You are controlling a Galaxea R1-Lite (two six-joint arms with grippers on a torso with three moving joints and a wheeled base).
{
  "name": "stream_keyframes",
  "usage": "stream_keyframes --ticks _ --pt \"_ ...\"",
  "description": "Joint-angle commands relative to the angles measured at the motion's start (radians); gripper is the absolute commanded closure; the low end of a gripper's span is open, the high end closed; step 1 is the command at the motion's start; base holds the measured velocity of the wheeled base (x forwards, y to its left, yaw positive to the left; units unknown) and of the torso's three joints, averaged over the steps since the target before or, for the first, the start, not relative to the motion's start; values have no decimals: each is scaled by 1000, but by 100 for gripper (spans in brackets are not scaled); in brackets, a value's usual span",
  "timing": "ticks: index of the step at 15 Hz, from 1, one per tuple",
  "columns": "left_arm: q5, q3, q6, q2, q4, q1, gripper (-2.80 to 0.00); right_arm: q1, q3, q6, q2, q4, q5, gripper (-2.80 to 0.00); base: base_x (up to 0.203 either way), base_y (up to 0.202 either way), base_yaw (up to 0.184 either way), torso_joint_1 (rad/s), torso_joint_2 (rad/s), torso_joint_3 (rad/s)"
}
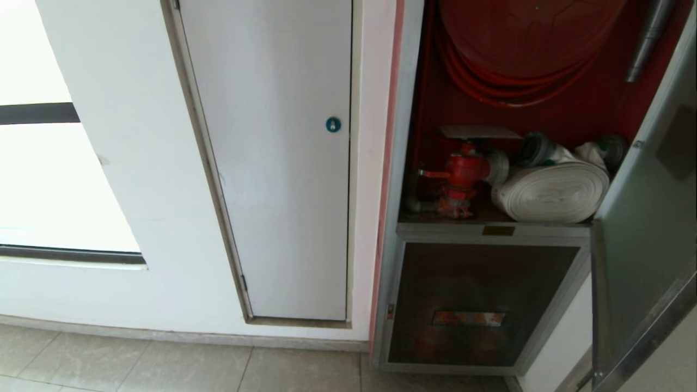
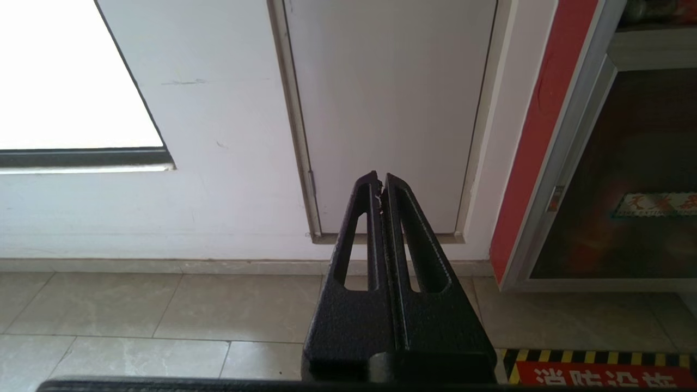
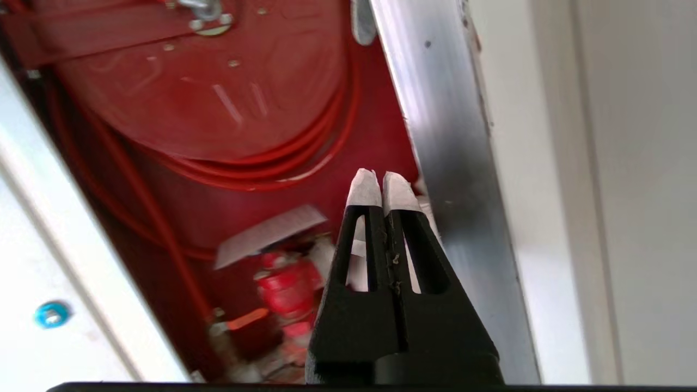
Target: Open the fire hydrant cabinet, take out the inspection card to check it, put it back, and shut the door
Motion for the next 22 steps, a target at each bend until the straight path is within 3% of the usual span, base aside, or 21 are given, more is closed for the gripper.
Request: stream_keyframes --ticks 1,7,13,22 --pt "0 11 0 1 -1 0 0 -35 10 -2 -35 -5 -6 0 0 0 0 0 0 0" --pt "0 11 0 1 -1 0 0 -133 10 -2 -108 78 -5 0 0 0 0 0 0 0" --pt "0 11 0 1 -1 0 0 -333 10 0 -146 129 -6 0 0 0 0 0 0 0" --pt "0 11 0 1 -1 0 0 -480 10 6 -224 252 -9 0 0 0 0 0 0 0"
